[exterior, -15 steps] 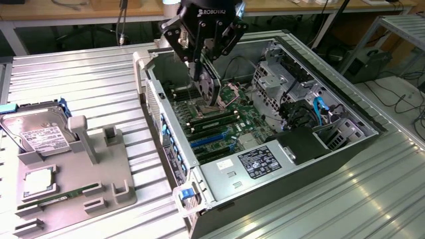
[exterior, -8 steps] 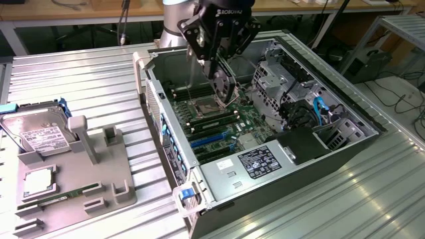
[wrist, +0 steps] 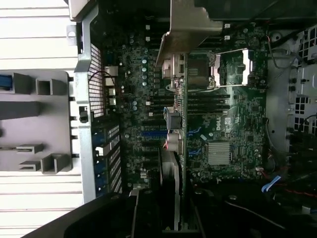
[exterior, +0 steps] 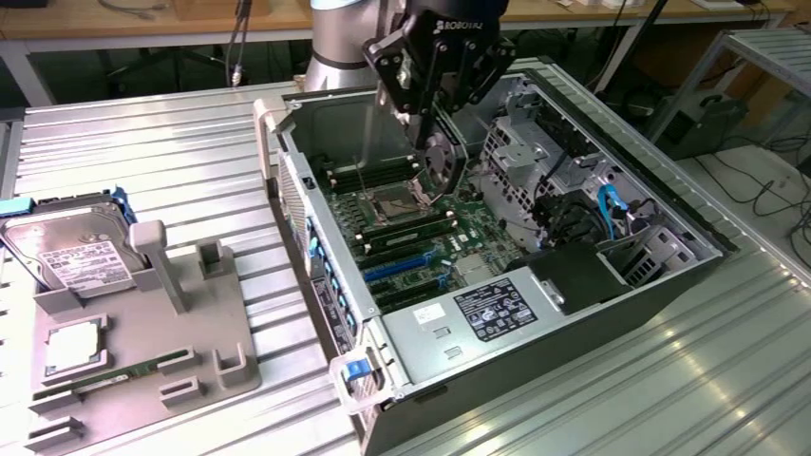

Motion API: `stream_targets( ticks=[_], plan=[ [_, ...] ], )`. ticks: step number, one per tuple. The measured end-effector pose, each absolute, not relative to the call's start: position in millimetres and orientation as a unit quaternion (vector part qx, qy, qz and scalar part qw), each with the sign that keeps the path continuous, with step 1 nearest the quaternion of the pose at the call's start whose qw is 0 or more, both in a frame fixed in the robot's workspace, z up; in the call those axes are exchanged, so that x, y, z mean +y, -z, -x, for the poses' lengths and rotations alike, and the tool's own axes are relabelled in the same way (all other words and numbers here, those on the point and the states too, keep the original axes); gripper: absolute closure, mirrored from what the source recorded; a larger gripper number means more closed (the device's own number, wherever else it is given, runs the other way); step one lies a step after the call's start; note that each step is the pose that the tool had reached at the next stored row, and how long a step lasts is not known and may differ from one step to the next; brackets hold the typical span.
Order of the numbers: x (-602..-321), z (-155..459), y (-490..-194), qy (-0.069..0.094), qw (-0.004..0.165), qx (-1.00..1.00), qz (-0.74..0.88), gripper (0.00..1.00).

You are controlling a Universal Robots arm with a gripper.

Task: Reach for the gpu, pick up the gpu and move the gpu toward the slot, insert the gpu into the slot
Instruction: 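Pick up the gpu and move the gpu toward the slot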

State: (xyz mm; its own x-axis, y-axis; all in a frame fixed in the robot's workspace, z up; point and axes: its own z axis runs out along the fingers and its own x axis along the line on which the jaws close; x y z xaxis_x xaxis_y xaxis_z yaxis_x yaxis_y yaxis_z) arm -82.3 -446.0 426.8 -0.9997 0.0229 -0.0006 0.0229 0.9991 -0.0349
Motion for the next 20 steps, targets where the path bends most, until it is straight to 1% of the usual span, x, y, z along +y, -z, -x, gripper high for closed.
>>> stream_targets(
  ticks=[15,20],
  plan=[
    [-443.3,20.8,-424.4,0.017,0.0,1.0,-0.012,0.73],
    [-443.3,19.0,-424.3,0.017,0.0,1.0,-0.012,0.73]
  ],
)
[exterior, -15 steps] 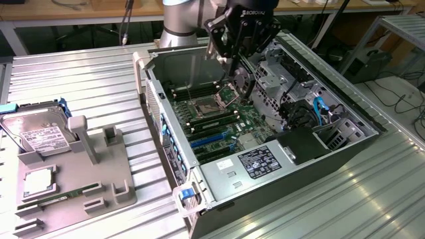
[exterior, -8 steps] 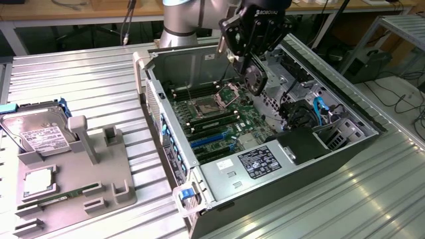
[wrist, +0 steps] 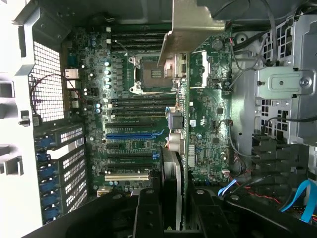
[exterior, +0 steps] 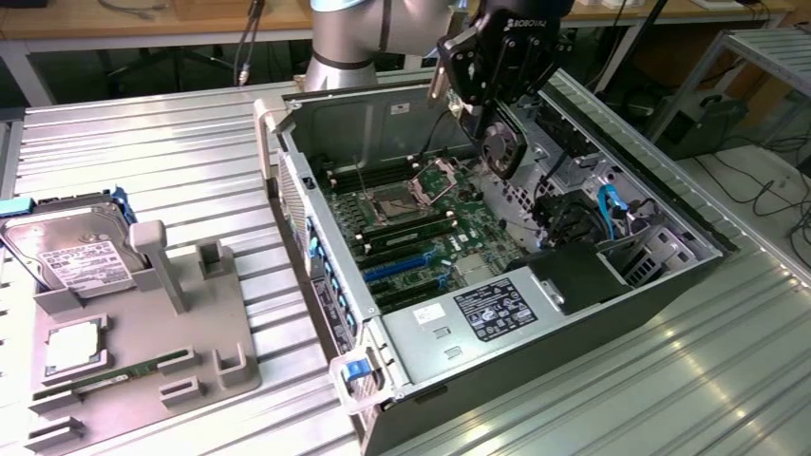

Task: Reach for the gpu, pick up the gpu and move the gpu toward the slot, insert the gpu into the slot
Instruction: 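Pick up the gpu and move the gpu toward the slot, then insert the gpu into the slot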

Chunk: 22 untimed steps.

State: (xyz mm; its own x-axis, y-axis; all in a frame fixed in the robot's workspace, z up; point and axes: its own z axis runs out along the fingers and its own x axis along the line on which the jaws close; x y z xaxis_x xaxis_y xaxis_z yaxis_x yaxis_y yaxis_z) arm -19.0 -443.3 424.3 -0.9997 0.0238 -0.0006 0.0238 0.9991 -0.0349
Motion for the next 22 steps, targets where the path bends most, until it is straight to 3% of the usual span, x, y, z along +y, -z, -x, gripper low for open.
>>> stream_targets(
  ticks=[22],
  plan=[
    [-443.2,18.9,-424.3,0.017,0.001,1.0,0.017,0.73]
  ],
)
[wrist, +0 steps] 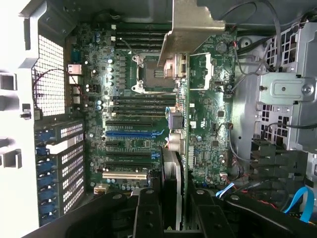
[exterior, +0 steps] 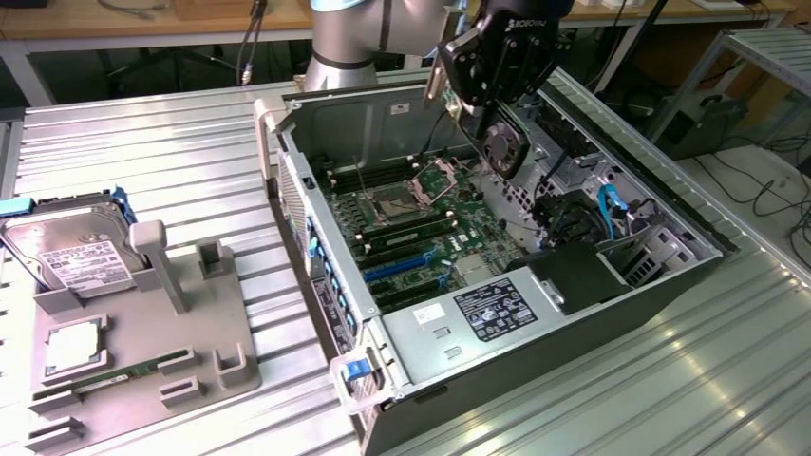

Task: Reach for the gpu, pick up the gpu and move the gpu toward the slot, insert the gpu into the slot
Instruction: 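Insert the gpu into the slot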

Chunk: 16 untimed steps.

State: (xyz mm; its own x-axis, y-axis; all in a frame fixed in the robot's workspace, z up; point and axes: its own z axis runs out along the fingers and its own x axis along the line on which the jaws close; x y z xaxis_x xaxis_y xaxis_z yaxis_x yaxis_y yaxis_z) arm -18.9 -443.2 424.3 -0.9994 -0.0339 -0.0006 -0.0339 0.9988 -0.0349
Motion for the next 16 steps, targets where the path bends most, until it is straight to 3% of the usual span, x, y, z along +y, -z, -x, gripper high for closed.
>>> stream_targets(
  ticks=[16],
  plan=[
    [-443.2,18.9,-424.3,0.017,0.002,0.994,0.106,0.73]
  ],
)
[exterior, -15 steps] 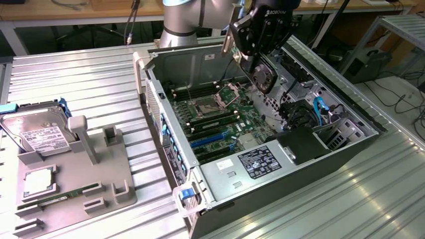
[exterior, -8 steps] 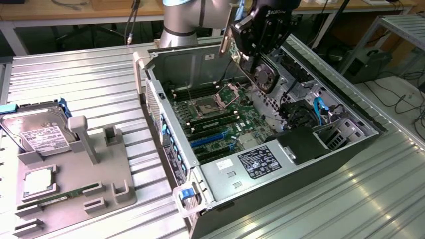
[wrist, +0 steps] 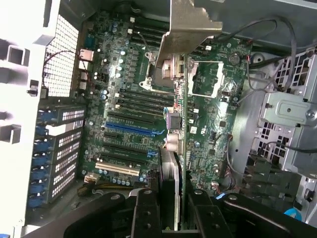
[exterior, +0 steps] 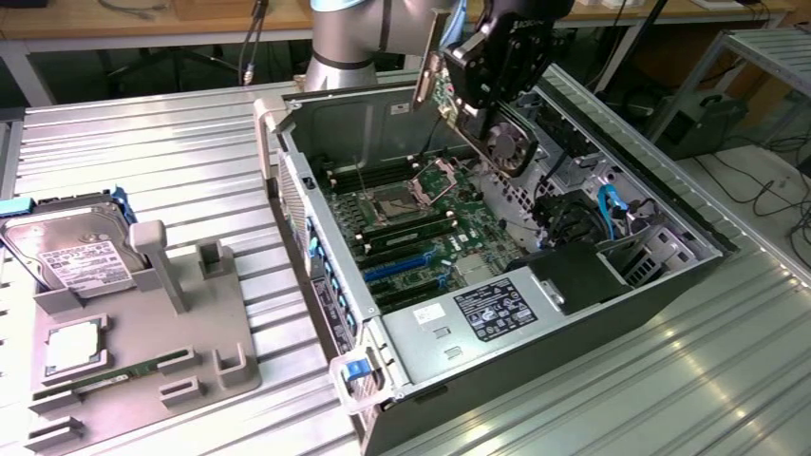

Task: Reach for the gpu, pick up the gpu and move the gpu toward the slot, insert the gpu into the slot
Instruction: 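Insert the gpu into the slot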

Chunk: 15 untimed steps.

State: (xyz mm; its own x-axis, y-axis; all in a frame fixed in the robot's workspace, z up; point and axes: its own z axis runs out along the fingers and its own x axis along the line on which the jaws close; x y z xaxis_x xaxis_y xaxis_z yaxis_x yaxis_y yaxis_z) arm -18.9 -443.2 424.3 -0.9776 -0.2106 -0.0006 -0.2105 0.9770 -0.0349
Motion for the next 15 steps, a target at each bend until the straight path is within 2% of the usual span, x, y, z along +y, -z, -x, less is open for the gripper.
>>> stream_targets(
  ticks=[15],
  plan=[
    [-443.2,18.9,-424.3,0.017,0.003,0.984,0.178,0.73]
  ],
)
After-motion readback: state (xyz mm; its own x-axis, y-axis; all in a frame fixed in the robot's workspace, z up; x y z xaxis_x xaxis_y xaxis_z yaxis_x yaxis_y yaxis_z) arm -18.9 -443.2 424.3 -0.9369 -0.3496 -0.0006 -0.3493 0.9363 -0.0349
